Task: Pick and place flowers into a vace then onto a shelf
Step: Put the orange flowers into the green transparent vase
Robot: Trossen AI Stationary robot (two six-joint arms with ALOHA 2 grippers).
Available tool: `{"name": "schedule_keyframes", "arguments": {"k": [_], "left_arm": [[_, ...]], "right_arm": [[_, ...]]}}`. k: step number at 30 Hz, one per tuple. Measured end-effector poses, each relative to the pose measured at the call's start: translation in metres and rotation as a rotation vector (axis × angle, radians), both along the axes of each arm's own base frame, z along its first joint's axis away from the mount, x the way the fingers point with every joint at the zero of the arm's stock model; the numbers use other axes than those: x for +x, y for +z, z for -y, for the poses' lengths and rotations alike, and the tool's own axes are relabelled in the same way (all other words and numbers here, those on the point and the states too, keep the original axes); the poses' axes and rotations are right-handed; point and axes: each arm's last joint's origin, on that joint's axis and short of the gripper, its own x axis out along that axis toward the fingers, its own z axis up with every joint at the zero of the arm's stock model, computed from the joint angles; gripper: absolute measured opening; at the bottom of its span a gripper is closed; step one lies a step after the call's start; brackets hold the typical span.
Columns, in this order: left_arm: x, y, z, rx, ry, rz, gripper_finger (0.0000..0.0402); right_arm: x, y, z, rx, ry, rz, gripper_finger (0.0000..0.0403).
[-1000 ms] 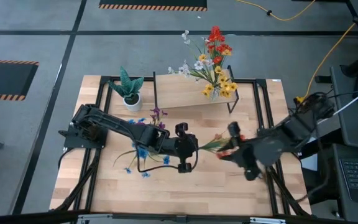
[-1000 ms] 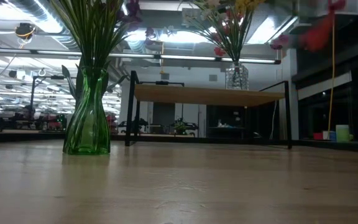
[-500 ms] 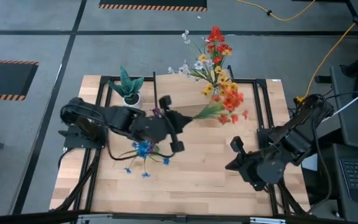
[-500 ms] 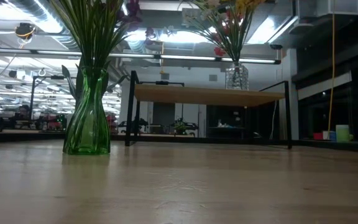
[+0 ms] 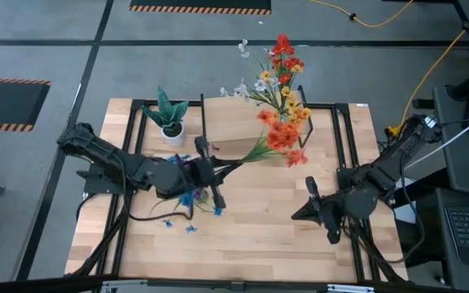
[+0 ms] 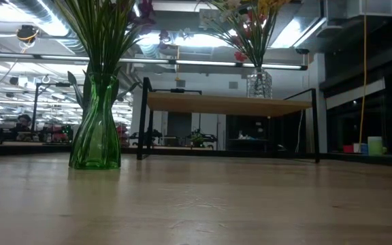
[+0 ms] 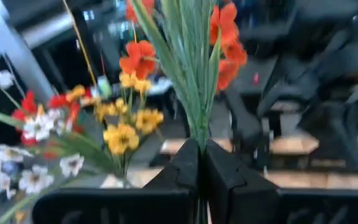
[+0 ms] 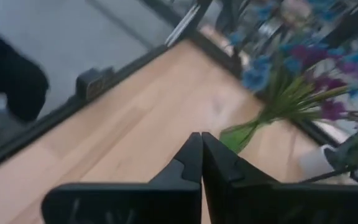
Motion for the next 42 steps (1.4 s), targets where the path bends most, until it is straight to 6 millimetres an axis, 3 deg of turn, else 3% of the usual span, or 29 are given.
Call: {"name": "schedule_keyframes", "arguments": {"k": [6, 13, 20, 26, 33, 42], "left_arm": [[-0.013, -0.029, -0.007, 0.048, -0.129, 0.226, 0.0003], [-0.017, -0.059, -0.019, 0.056, -0.202, 0.305, 0.0003], [-0.012, -0.062, -0.030, 0.030, -0.289, 0.335, 0.0003], [-0.001, -0.069, -0.040, -0.044, -0.310, 0.352, 0.0003], [0.012, -0.074, -0.053, 0.038, -0.419, 0.402, 0.0003], [0.016, -0.077, -0.061, 0.046, -0.439, 0.393, 0.0003]], "right_arm": [[-0.005, -0.012, 0.012, 0.054, 0.005, 0.179, 0.0002], [0.010, -0.034, 0.028, 0.101, -0.085, 0.280, 0.0002], [0.025, -0.034, 0.054, 0.222, -0.043, 0.446, 0.0019], [0.045, -0.034, 0.070, 0.242, -0.014, 0.503, 0.0088], [0.074, -0.042, 0.090, 0.184, -0.108, 0.571, 0.0157], [0.110, -0.026, 0.098, 0.219, -0.124, 0.548, 0.0175]]}}
